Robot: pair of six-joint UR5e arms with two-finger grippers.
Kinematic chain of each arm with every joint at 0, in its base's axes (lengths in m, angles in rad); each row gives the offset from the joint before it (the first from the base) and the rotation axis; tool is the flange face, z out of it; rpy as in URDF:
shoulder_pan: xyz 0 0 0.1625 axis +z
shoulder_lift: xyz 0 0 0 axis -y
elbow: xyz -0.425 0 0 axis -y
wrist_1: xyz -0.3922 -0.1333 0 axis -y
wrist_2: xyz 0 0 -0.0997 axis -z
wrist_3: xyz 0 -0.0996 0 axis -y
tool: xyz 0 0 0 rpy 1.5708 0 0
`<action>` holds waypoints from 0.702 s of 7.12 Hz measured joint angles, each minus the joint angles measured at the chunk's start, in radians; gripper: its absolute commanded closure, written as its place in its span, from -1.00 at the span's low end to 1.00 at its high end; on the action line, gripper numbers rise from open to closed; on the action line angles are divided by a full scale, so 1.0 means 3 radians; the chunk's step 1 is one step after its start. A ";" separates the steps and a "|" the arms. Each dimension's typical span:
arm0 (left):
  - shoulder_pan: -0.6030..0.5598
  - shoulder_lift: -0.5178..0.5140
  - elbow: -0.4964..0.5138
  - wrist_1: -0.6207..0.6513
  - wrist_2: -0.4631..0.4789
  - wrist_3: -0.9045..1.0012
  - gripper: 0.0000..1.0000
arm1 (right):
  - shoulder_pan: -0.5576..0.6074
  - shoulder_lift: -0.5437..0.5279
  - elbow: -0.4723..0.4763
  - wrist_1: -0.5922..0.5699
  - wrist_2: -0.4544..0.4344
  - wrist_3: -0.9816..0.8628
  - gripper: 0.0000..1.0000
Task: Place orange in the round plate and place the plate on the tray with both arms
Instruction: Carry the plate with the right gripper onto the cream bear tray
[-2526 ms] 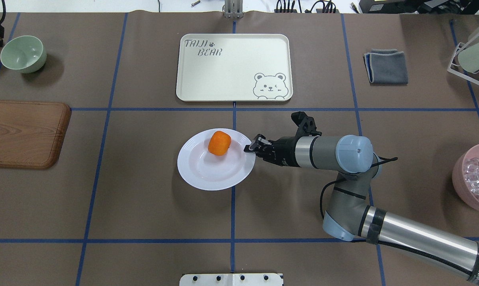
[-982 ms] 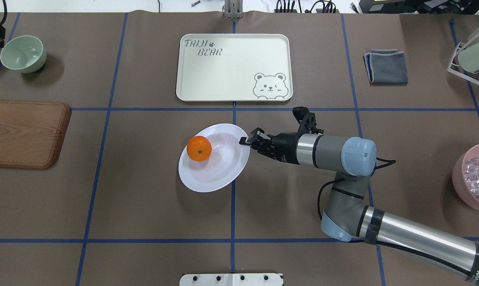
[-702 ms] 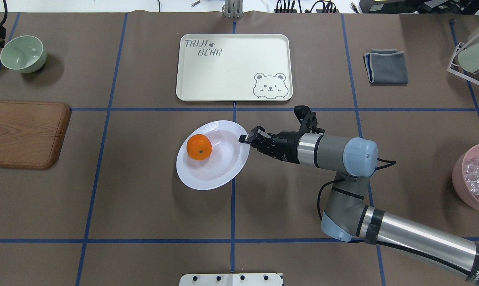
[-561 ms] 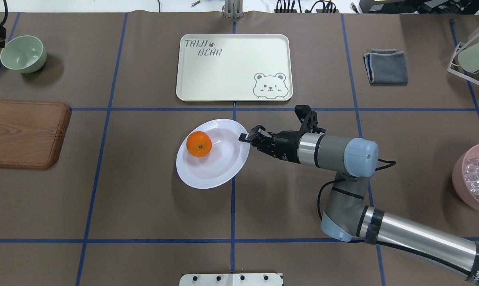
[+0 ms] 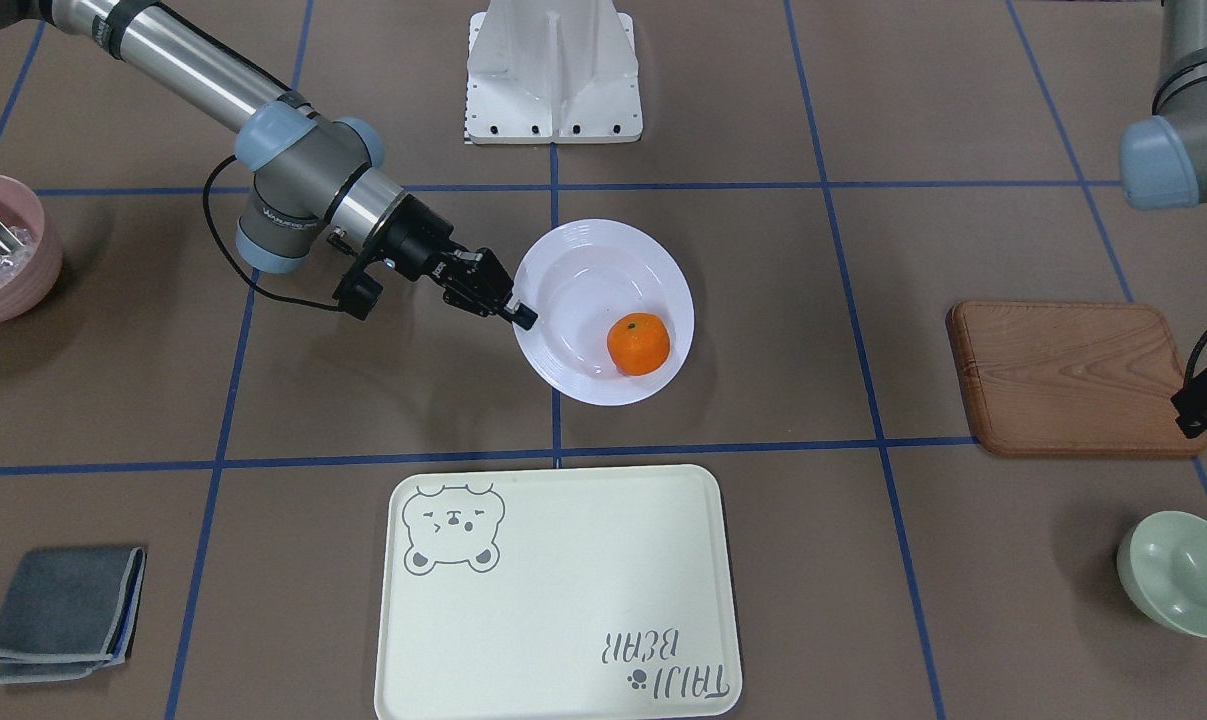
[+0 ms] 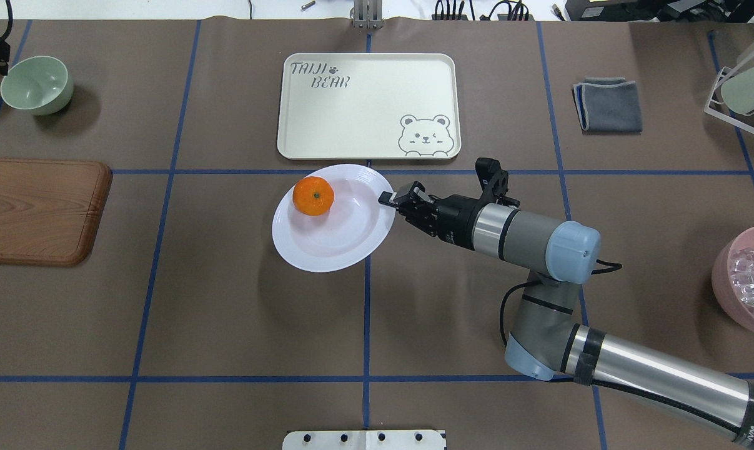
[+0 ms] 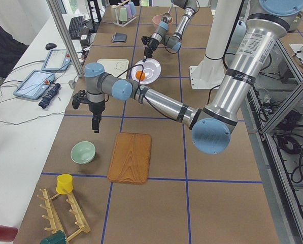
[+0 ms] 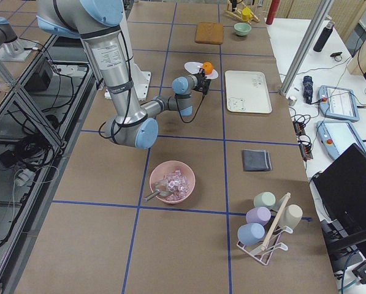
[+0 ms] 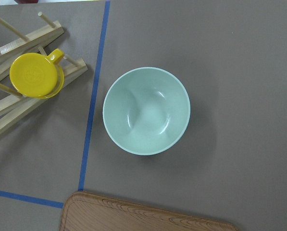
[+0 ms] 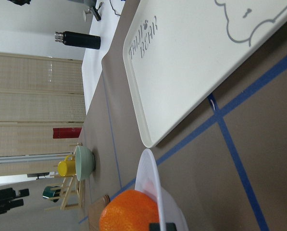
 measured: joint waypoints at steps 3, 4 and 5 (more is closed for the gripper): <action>0.0008 -0.0007 0.0004 -0.0001 0.0077 0.0000 -0.99 | 0.0001 0.0085 -0.0100 -0.0018 -0.0738 0.0186 1.00; 0.0009 -0.0012 0.0005 -0.0001 0.0103 -0.0001 -0.99 | 0.0036 0.0201 -0.0283 -0.0030 -0.0918 0.0273 1.00; 0.0010 -0.0017 0.0005 -0.0001 0.0114 -0.0004 -0.99 | 0.0112 0.0345 -0.0465 -0.0113 -0.1025 0.0413 1.00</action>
